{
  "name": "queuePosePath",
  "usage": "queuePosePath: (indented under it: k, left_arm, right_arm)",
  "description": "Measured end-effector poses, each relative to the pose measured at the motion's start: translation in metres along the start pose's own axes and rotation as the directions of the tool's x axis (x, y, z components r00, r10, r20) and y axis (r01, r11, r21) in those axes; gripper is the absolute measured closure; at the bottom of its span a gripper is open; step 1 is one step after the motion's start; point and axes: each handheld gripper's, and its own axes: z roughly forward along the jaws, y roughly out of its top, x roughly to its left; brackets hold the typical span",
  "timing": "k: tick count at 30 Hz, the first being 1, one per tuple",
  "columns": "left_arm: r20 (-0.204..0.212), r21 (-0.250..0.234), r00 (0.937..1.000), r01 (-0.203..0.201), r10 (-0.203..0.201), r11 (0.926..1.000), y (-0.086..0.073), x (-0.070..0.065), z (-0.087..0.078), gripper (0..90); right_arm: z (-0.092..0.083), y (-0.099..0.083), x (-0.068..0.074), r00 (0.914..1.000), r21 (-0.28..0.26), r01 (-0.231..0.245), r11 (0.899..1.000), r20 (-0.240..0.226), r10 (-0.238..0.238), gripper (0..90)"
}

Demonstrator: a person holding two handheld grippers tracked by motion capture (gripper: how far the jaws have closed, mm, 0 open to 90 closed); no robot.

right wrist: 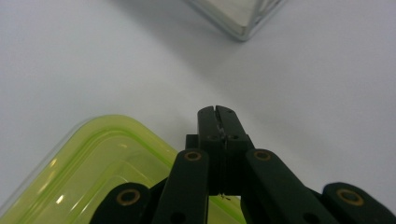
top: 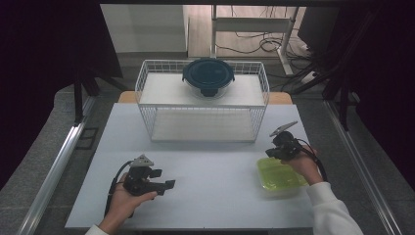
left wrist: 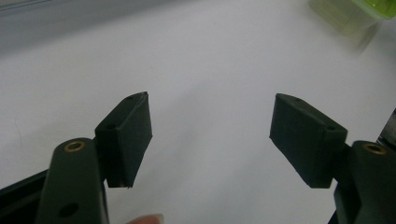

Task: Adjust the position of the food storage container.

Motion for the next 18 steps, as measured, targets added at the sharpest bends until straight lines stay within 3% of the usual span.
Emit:
queuePosePath:
  k: [4, 8, 9, 11, 13, 14, 16, 17, 18]
  left_arm:
    - [-0.007, 0.001, 1.0000, -0.003, 0.003, 1.0000, 0.000, -0.001, 0.000, 28.9]
    - [-0.015, 0.003, 0.9999, -0.007, 0.007, 1.0000, 0.000, 0.000, 0.000, 28.9]
    - [-0.022, 0.004, 0.9997, -0.010, 0.010, 0.9999, 0.000, 0.000, 0.000, 28.9]
    - [-0.026, 0.005, 0.9996, -0.010, 0.010, 0.9999, 0.000, 0.000, 0.000, 28.9]
    - [-0.037, 0.006, 0.9992, -0.015, 0.015, 0.9999, -0.001, 0.000, 0.000, 28.9]
    - [-0.037, 0.006, 0.9992, -0.015, 0.015, 0.9999, -0.001, 0.000, 0.000, 28.9]
    - [-0.038, 0.006, 0.9991, -0.020, 0.020, 0.9998, -0.001, 0.001, -0.001, 29.1]
    - [-0.038, 0.003, 0.9991, -0.020, 0.020, 0.9998, -0.001, 0.000, -0.002, 29.1]
    - [-0.038, 0.001, 0.9991, -0.021, 0.021, 0.9998, -0.001, 0.000, -0.002, 29.1]
  right_arm:
    - [-0.002, -0.001, 0.000, 0.9998, -0.011, -0.007, 1.000, 0.016, 0.007, 89.1]
    - [-0.015, -0.003, -0.005, 0.9978, -0.067, -0.048, 0.997, 0.044, 0.051, 89.1]
    - [-0.025, -0.006, -0.007, 0.9953, -0.107, -0.071, 0.992, 0.058, 0.077, 89.1]
    - [-0.030, -0.009, -0.008, 0.9937, -0.129, -0.088, 0.988, 0.058, 0.096, 89.2]
    - [-0.046, -0.023, -0.011, 0.9854, -0.166, -0.136, 0.977, 0.080, 0.150, 89.1]
    - [-0.046, -0.023, -0.011, 0.9854, -0.166, -0.136, 0.977, 0.080, 0.150, 89.1]
    - [-0.062, -0.043, -0.014, 0.9727, -0.187, -0.186, 0.964, 0.103, 0.208, 89.1]
    - [-0.062, -0.043, -0.014, 0.9727, -0.187, -0.186, 0.964, 0.103, 0.208, 89.1]
    - [-0.066, -0.050, -0.016, 0.9666, -0.194, -0.204, 0.960, 0.116, 0.229, 89.1]
